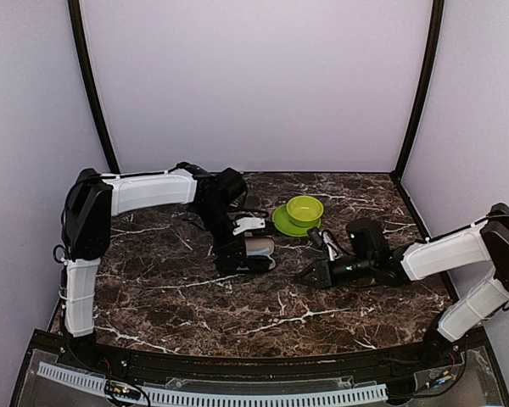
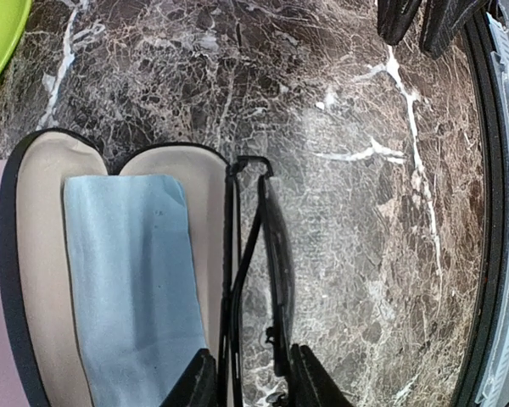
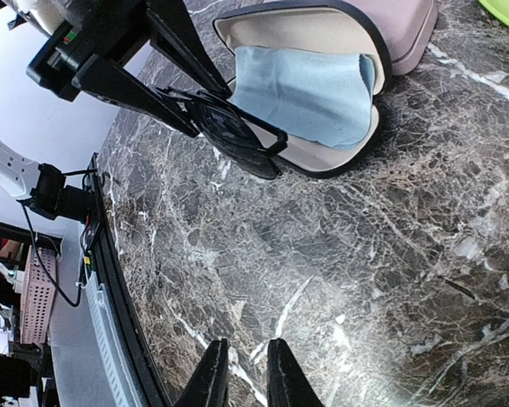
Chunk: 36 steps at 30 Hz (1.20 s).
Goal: Organize the sunglasses
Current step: Place the sunglasses in the sunglasses case.
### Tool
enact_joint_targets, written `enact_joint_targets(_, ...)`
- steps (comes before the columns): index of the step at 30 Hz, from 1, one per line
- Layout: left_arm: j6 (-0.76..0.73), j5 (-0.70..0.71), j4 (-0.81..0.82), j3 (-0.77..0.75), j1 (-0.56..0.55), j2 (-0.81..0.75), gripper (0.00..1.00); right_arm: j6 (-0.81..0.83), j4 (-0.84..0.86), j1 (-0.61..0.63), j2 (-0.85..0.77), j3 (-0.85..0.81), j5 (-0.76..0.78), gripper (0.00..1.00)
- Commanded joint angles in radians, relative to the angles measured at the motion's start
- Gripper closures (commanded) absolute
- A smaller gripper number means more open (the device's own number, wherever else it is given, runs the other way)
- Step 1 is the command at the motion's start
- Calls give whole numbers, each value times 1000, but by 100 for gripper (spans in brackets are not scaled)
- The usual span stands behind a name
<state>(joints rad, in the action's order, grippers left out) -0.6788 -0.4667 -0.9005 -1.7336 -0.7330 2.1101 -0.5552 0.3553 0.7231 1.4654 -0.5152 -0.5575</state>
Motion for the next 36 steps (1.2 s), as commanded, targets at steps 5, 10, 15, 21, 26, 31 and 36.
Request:
enact_joint_targets(5,-46,-52,-17,-39,23,-3,69,-25,86,-9,16,15,-30,83)
enact_joint_targets(10,-53,-64,-14,-52,27,16,69,-38,106,-9,35,18,-42,83)
enact_joint_targets(15,-70,-69,-33,-108,34,56,68,-45,119,-8,53,17,-61,83)
enact_joint_targets(21,-81,-53,-50,-132,39,95,68,-37,100,-9,41,17,-57,83)
enact_joint_targets(26,-87,-60,-61,-149,51,107,68,-37,99,-8,42,17,-58,83)
enact_joint_targets(31,-89,-66,-70,-158,52,122,68,-40,101,-9,44,16,-59,83)
enact_joint_targets(36,-88,-76,-81,-167,54,131,68,-36,100,-9,50,18,-59,83)
